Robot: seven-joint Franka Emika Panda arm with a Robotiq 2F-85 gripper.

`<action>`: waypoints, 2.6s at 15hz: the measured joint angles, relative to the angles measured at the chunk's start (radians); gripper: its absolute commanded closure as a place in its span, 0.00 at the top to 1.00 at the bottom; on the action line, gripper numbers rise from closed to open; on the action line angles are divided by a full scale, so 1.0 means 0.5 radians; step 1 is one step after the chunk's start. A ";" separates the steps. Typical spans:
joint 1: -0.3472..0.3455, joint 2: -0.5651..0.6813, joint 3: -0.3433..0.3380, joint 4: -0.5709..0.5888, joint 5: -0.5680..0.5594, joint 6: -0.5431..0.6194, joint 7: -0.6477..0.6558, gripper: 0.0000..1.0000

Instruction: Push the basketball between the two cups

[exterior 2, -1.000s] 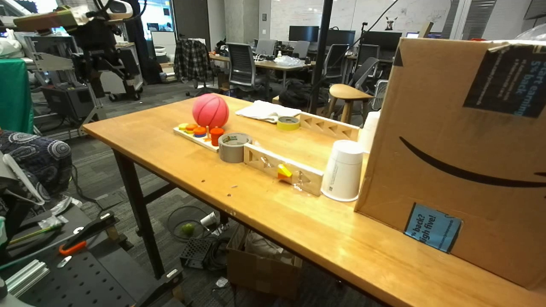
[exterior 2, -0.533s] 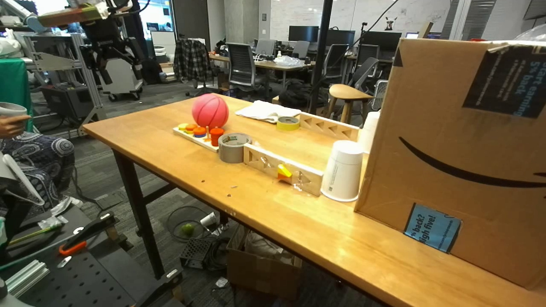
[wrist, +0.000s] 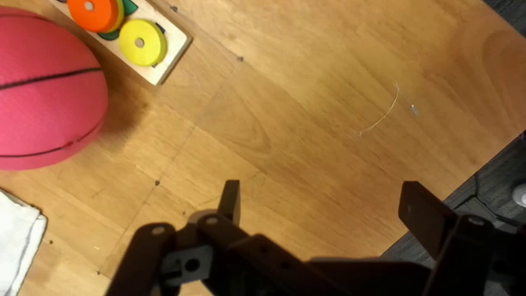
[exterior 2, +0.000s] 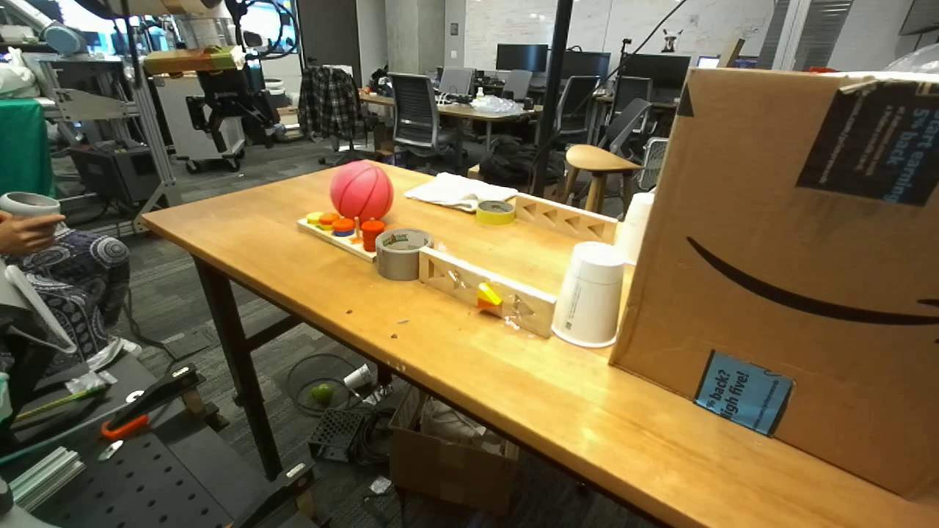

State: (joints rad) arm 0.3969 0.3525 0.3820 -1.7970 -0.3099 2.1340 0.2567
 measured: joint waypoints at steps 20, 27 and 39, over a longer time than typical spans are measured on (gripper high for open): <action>-0.012 0.194 -0.427 -0.013 0.125 -0.040 0.165 1.00; -0.048 0.067 -0.594 -0.044 -0.115 -0.068 0.285 1.00; -0.134 -0.378 -0.524 -0.448 -0.504 -0.116 0.553 1.00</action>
State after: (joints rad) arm 0.3298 0.1635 0.1199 -2.0210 -0.5618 2.0762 0.5330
